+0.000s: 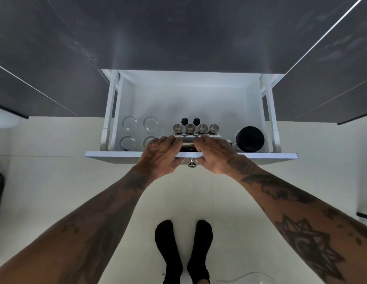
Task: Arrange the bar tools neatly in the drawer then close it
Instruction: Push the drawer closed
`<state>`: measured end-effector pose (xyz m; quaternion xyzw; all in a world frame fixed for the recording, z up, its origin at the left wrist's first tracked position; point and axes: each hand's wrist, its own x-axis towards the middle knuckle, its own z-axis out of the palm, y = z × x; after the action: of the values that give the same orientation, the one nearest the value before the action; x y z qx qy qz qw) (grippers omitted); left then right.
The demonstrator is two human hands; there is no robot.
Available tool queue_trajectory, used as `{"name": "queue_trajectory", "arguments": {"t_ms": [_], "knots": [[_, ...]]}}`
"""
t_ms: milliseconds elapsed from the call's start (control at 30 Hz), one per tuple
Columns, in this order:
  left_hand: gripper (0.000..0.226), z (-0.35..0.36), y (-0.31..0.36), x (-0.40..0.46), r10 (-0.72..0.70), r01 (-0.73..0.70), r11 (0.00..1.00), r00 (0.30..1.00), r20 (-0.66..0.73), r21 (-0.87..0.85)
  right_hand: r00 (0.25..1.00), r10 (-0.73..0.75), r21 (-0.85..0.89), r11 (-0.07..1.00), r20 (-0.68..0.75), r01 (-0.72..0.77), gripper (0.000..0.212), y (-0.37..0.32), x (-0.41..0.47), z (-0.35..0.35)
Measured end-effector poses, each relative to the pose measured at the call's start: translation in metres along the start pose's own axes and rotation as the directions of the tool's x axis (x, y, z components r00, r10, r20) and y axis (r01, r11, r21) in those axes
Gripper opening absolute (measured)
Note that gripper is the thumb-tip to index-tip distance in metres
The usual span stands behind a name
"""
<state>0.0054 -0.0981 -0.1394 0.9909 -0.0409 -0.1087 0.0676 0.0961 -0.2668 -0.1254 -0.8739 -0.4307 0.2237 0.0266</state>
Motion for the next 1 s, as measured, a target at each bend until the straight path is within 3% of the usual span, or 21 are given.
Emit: {"name": "queue_trajectory", "arguments": {"t_ms": [167, 333, 533, 700, 833, 1000], "knots": [[0.028, 0.003, 0.004, 0.019, -0.135, 0.135, 0.991, 0.989, -0.053, -0.008, 0.982, 0.051, -0.121, 0.990, -0.182, -0.074, 0.032, 0.003, 0.017, -0.007], [0.038, -0.007, 0.002, 0.049, -0.272, 0.273, 0.962, 0.957, -0.098, -0.007, 0.964, 0.143, -0.192, 0.963, -0.223, -0.187, 0.024, 0.005, 0.040, -0.014], [0.033, -0.014, -0.008, 0.074, -0.297, 0.298, 0.955, 0.952, -0.072, 0.000, 0.938, 0.184, -0.120, 0.966, -0.295, -0.228, 0.024, 0.018, 0.067, -0.029], [0.063, -0.016, -0.018, 0.099, -0.311, 0.309, 0.944, 0.950, 0.001, -0.115, 0.941, 0.266, -0.042, 0.959, -0.212, -0.280, 0.037, 0.026, 0.089, -0.029], [0.092, -0.022, -0.034, 0.122, -0.267, 0.280, 0.949, 0.959, 0.099, -0.144, 0.921, 0.350, 0.022, 0.936, -0.171, -0.352, 0.060, 0.035, 0.112, -0.033], [0.100, -0.026, -0.056, 0.154, -0.275, 0.316, 0.935, 0.933, 0.233, -0.162, 0.940, 0.336, 0.110, 0.938, -0.064, -0.328, 0.083, 0.045, 0.137, -0.037]]}}
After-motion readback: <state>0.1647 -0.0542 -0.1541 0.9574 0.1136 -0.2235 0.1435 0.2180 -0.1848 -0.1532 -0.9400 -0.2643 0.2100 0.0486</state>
